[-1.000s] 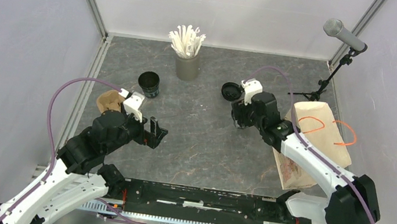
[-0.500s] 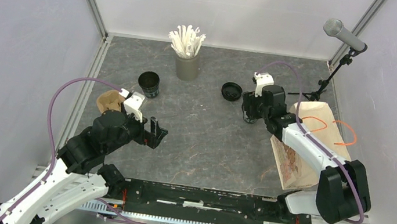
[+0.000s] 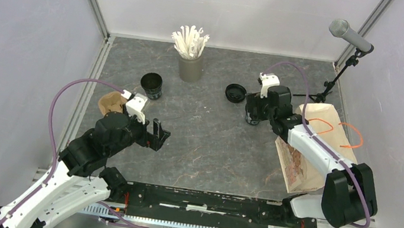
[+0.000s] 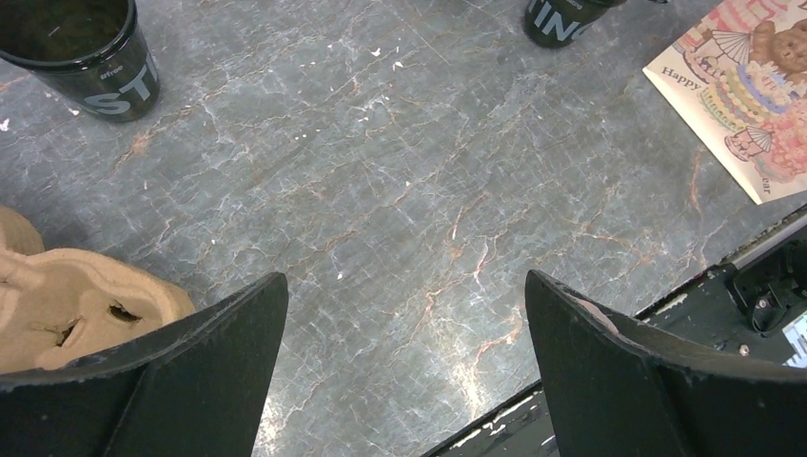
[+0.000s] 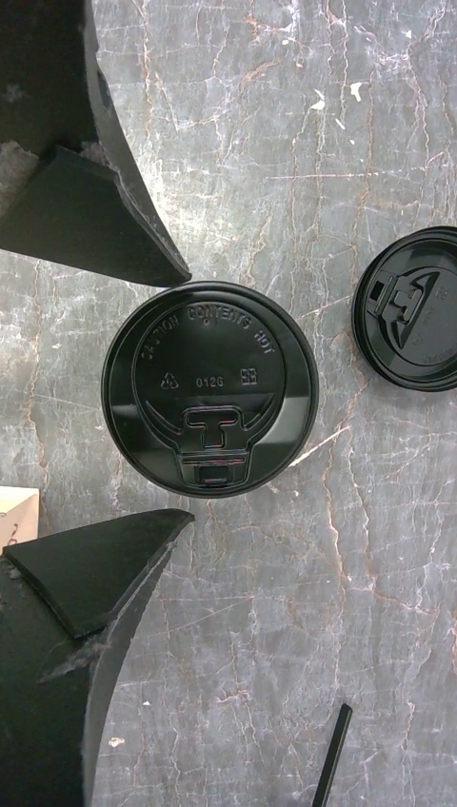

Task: Pack the takeout coffee

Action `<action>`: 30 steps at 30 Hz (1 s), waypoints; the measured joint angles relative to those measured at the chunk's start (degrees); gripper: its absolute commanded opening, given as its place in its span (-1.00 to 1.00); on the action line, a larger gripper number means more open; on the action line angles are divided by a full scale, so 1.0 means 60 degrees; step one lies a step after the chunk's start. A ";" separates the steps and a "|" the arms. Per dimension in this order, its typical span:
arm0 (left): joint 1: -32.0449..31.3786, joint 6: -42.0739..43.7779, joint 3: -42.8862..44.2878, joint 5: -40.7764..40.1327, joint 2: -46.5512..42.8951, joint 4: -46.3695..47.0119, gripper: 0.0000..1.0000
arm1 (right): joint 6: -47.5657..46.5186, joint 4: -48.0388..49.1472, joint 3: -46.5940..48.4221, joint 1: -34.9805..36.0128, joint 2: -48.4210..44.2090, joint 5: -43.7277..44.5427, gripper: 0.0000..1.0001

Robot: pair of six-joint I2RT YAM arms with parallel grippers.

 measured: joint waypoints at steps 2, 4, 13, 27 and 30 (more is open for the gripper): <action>0.0000 0.0000 0.0000 -0.0080 0.0025 -0.0018 1.00 | -0.0007 -0.0200 0.0138 0.0000 0.0000 0.0000 0.87; 0.0000 -0.0007 0.0000 -0.0204 0.0040 -0.0069 1.00 | -0.0011 -0.0397 0.0335 0.0000 0.0000 -0.0004 0.87; 0.0335 -0.0361 0.0375 -0.1497 0.1231 -0.0361 0.94 | 0.0004 -0.1228 0.1151 0.0084 -0.1064 -0.1064 0.80; 0.4284 -0.0510 0.3646 -0.1614 0.7169 0.0328 -0.19 | 0.0029 -0.0965 -0.0233 0.0954 -0.3825 -0.2594 0.81; 0.5122 -0.0506 0.4105 -0.1158 0.8258 0.0641 -0.24 | 0.0029 -0.0958 -0.0273 0.1038 -0.3931 -0.2696 0.81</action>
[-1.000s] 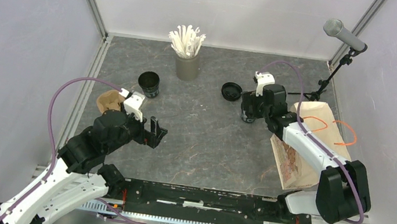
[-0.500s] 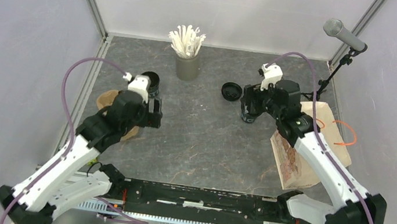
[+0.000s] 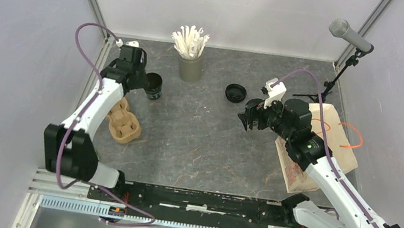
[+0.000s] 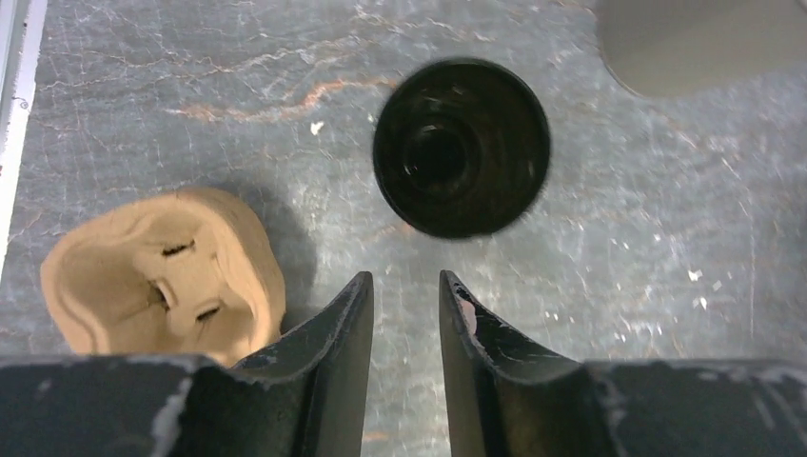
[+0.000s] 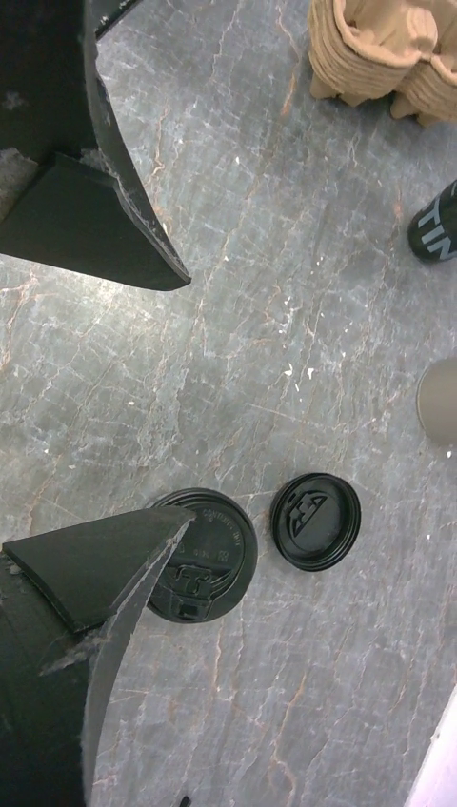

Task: Pack the takeout coffee

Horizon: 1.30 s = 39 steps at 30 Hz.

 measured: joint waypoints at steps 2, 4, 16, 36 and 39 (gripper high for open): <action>0.0430 0.0004 0.0138 0.0335 0.0546 0.0222 -0.24 | -0.0004 0.0025 0.0000 0.0073 -0.0062 -0.0066 0.81; 0.0747 0.0011 0.0244 0.0605 0.0987 0.0361 -0.25 | -0.0022 0.0033 0.0000 0.0153 -0.0117 -0.0080 0.81; 0.0998 0.0514 0.1392 0.0969 0.2481 0.0499 -0.31 | -0.0102 0.0036 -0.0033 0.0357 -0.0138 -0.0098 0.82; 0.1133 0.0783 0.1628 0.1122 0.3264 0.0452 -0.71 | -0.0200 0.0036 -0.0036 0.0404 -0.0146 -0.0058 0.82; 0.1133 0.0816 0.1636 0.1202 0.3260 0.0452 -0.87 | -0.0222 0.0036 -0.0036 0.0404 -0.0146 -0.0058 0.82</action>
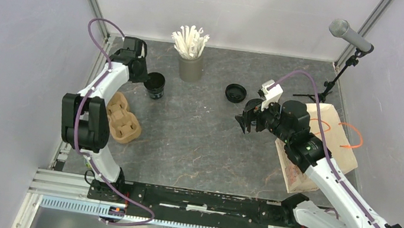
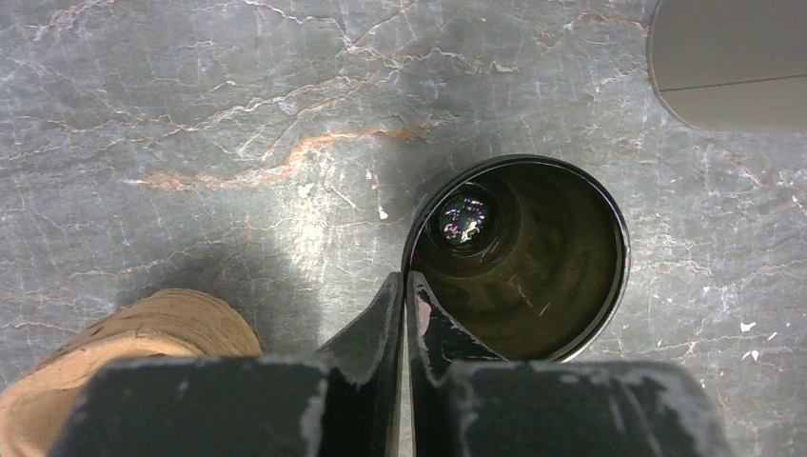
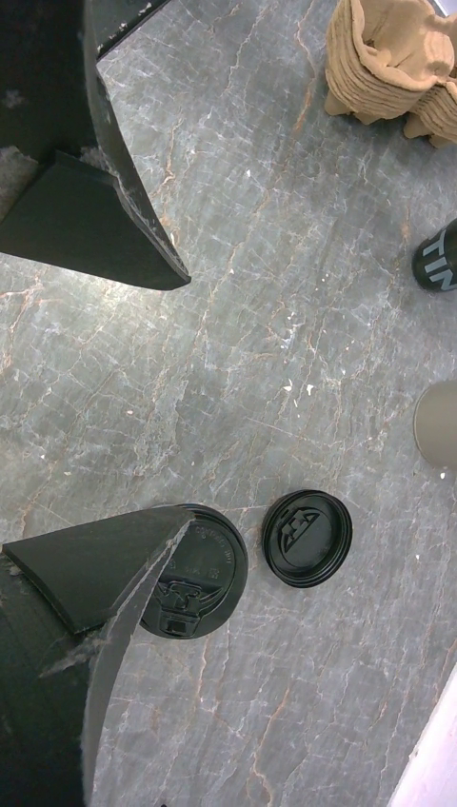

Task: Pack the takeout coffee

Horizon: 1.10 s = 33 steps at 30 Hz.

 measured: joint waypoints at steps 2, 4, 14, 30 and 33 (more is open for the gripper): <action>0.0000 0.0044 0.0000 0.0098 0.0004 -0.0004 -0.93 | -0.0004 0.0000 0.0000 0.0000 0.0000 0.0004 0.82; 0.0000 0.0098 0.0004 0.0182 0.0000 -0.0011 -0.95 | -0.0015 0.0000 0.0000 0.0004 0.0000 0.0004 0.82; 0.0000 0.0244 0.0153 0.0233 0.0004 -0.0211 -0.56 | -0.0025 0.0000 0.0000 0.0018 0.0000 0.0015 0.84; 0.0000 0.0361 0.0397 0.0237 0.0390 -0.0339 -0.50 | -0.0029 0.0000 0.0000 0.0022 -0.0015 0.0102 0.85; 0.0000 0.0375 0.0397 0.0237 0.0444 -0.0390 -0.52 | -0.0029 -0.0004 0.0000 0.0055 -0.0018 0.0113 0.85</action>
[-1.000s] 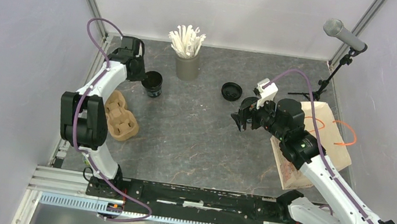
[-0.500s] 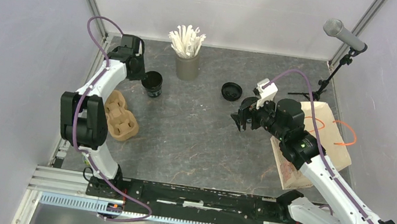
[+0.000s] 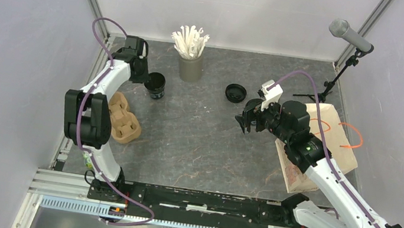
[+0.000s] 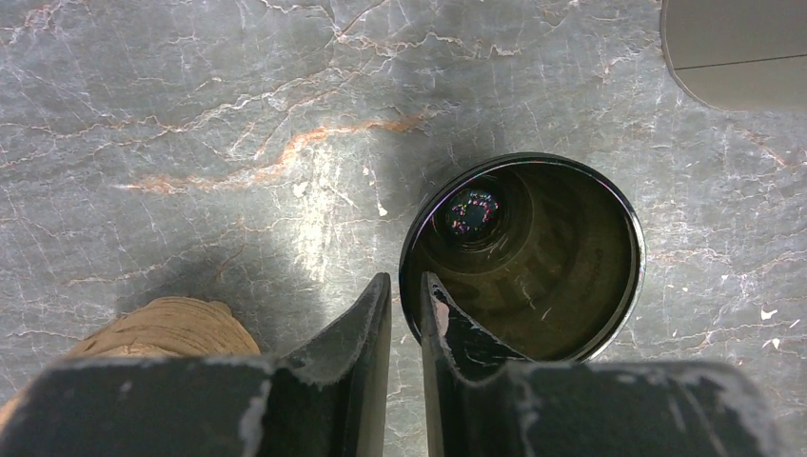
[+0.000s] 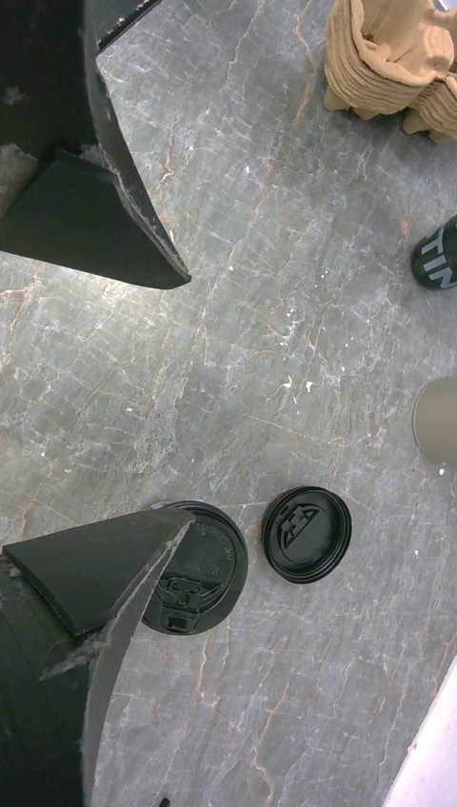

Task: Pack the takeout coffee

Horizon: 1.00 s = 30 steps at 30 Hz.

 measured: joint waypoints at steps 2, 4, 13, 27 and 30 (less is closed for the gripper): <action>0.0000 0.0007 0.0007 0.0004 0.0000 -0.0018 -0.60 | 0.0000 0.0004 0.0000 0.0007 -0.0004 0.0033 0.85; 0.0000 0.0029 0.0033 0.0026 0.0011 -0.0033 -0.70 | 0.0000 0.0000 0.0000 0.0011 -0.0004 0.0062 0.85; 0.0025 0.0091 0.0168 0.0350 0.0033 -0.0117 -0.95 | 0.0000 0.0000 0.0000 0.0025 -0.0004 0.0102 0.85; 0.0244 0.0033 0.0499 0.1767 0.0033 -0.0627 -0.93 | -0.0004 0.0000 0.0000 0.0025 -0.0004 0.0109 0.86; 0.0310 -0.0029 0.0499 0.2011 0.0033 -0.0663 -0.92 | -0.0004 0.0000 0.0000 0.0029 -0.0004 0.0127 0.85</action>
